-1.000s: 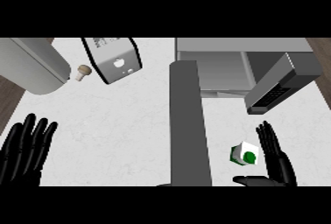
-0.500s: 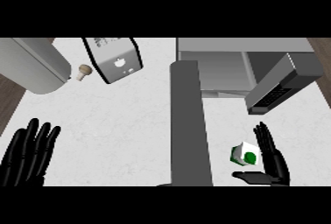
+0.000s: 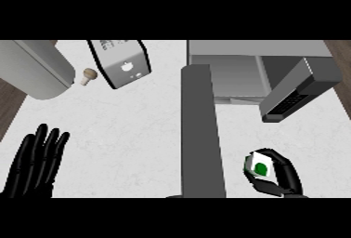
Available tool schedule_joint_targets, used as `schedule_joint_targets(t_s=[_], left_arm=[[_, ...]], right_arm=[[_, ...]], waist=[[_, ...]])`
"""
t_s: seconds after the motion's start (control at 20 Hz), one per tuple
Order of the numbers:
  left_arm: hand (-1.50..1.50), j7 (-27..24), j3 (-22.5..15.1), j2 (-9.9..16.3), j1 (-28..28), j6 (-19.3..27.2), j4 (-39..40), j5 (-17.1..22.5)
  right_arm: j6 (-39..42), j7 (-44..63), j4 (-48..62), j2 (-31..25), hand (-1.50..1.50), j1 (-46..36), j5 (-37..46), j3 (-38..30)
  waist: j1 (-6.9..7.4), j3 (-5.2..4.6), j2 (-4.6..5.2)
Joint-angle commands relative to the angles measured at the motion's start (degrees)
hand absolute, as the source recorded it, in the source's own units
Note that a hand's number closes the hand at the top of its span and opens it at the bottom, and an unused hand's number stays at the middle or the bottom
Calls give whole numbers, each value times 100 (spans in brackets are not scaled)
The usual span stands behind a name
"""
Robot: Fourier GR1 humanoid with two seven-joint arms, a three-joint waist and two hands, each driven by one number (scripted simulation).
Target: Pick up the milk, place it into the microwave and close the microwave
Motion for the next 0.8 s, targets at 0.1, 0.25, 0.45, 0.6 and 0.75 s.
schedule_joint_targets(t_s=[0.1,0.25,0.45,0.6,0.75], left_arm=[[-150,113,145,47,-138,24,-46,57],[-150,-359,277,75,555,-205,-53,424],[-150,-72,448,216,201,-222,-99,443],[-150,78,422,263,363,-280,-295,496],[-150,-28,759,295,300,-356,-142,802]], right_arm=[[1080,-820,-225,173,150,78,8,402],[868,-885,-119,92,150,26,-352,64],[411,-1119,-371,435,150,508,-497,17],[523,-968,-770,383,150,804,-551,123],[362,-202,-1730,490,150,998,-597,344]], waist=[[-45,54,14],[35,52,16],[-37,53,16],[-46,50,9],[-55,44,4]])
